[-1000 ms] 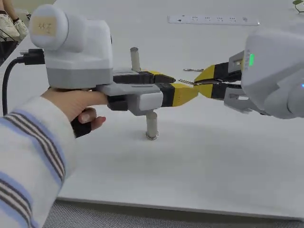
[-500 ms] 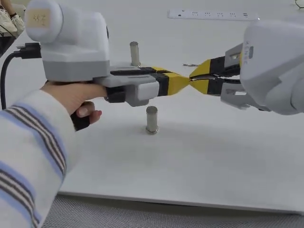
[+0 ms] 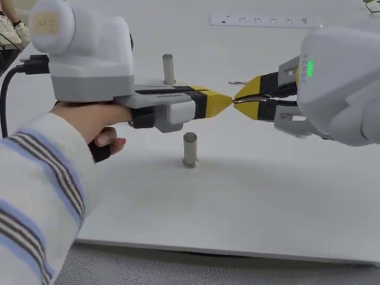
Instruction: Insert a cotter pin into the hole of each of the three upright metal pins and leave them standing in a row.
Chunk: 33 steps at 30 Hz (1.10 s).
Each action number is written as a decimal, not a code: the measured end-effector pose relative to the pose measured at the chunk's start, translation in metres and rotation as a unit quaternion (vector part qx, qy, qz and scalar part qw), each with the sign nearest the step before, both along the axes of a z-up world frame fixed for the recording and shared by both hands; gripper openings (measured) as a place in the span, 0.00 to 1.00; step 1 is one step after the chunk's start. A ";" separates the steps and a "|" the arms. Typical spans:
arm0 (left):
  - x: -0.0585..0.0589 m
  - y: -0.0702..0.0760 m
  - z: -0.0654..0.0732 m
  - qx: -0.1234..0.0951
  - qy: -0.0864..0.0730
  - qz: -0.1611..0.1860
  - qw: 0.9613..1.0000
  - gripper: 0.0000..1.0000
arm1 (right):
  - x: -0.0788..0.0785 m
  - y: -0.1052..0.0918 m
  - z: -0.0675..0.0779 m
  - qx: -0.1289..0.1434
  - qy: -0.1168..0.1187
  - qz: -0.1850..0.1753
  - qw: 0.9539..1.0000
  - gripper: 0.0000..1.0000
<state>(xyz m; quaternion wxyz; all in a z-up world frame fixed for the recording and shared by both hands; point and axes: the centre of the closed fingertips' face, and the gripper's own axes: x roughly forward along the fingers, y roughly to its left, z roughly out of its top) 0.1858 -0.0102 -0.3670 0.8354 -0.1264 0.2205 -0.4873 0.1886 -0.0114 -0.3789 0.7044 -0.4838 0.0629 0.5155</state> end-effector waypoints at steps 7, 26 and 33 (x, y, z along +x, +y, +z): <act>-0.005 0.000 -0.005 0.013 0.010 -0.004 1.000 0.00 | -0.002 0.001 -0.004 -0.003 0.005 0.001 1.000 0.00; -0.003 0.003 -0.008 0.036 0.011 -0.001 0.999 0.00 | -0.001 0.001 -0.006 0.007 0.004 -0.006 1.000 0.03; -0.007 0.010 -0.002 0.046 -0.015 -0.012 0.999 0.00 | -0.002 -0.007 -0.011 0.016 0.037 -0.022 0.999 0.11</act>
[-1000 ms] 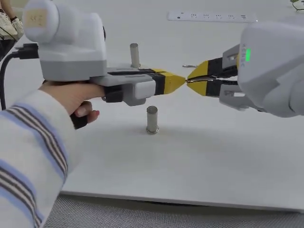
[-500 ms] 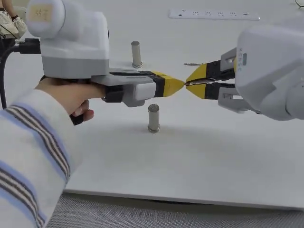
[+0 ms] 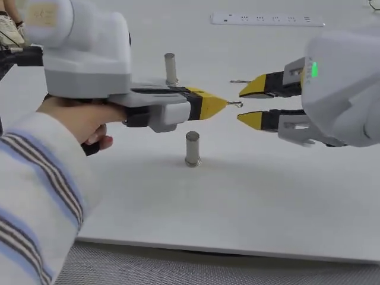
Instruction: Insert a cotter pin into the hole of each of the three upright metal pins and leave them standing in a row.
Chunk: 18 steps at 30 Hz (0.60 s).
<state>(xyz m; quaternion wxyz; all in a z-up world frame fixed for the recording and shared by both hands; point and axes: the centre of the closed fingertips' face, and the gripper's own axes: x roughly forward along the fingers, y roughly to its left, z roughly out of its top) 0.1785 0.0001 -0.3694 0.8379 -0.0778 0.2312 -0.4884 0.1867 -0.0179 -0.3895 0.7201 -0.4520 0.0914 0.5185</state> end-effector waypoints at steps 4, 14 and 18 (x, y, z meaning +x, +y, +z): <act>-0.003 0.003 0.005 0.009 -0.026 -0.009 1.000 0.00 | -0.003 -0.002 -0.005 0.011 0.035 -0.004 0.999 0.12; -0.014 0.005 0.008 0.027 -0.076 -0.054 0.995 0.00 | -0.009 0.002 -0.006 0.050 0.098 -0.011 0.994 0.13; -0.016 0.005 0.007 0.033 -0.084 -0.062 0.994 0.00 | -0.015 0.005 -0.008 0.076 0.144 -0.013 0.987 0.12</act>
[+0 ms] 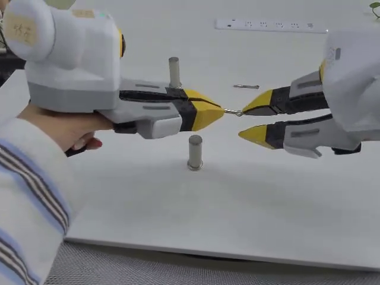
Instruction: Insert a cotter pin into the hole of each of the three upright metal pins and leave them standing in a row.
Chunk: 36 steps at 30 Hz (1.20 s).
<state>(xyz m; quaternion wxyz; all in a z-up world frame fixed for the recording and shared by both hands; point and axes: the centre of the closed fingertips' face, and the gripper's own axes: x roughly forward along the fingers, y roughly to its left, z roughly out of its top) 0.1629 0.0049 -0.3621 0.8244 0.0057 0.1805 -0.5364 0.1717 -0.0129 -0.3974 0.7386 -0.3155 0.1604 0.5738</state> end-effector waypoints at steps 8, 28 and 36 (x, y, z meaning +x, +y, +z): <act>-0.013 -0.007 0.000 0.039 -0.072 -0.054 0.995 0.00 | -0.010 0.002 -0.003 0.015 0.035 0.010 0.999 0.07; -0.029 -0.020 -0.016 0.094 -0.109 -0.116 0.983 0.00 | -0.025 0.005 -0.008 0.018 0.058 0.029 0.998 0.00; -0.046 -0.053 -0.016 0.111 -0.100 -0.138 0.979 0.00 | -0.036 0.003 -0.011 0.007 0.066 0.049 0.997 0.00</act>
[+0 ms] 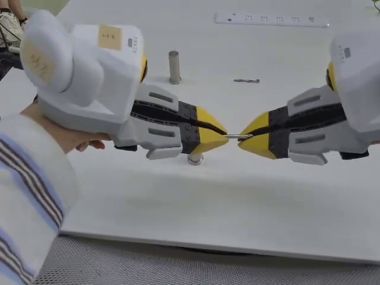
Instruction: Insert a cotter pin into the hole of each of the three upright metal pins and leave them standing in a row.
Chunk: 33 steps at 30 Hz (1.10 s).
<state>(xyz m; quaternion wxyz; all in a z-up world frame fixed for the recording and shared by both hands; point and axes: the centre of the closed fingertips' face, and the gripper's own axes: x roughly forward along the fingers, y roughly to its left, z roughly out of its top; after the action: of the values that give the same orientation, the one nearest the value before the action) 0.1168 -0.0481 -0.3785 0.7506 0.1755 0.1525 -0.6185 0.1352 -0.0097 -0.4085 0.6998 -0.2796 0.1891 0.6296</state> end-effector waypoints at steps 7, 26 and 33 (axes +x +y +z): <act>-0.011 -0.013 -0.001 0.007 0.008 -0.018 1.000 0.00 | -0.011 -0.002 -0.001 -0.004 0.012 0.020 1.000 0.00; 0.007 -0.003 -0.003 0.030 -0.020 0.022 0.999 0.17 | 0.001 -0.003 -0.011 0.003 0.016 -0.006 1.000 0.00; 0.048 0.075 -0.037 0.042 0.001 0.061 0.997 0.21 | 0.013 0.000 -0.018 0.020 0.022 -0.026 0.999 0.00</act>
<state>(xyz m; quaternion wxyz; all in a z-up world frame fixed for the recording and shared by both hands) 0.1644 0.0267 -0.4158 0.7789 0.1964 0.1894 -0.5647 0.1486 -0.0093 -0.4266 0.7173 -0.2465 0.1990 0.6205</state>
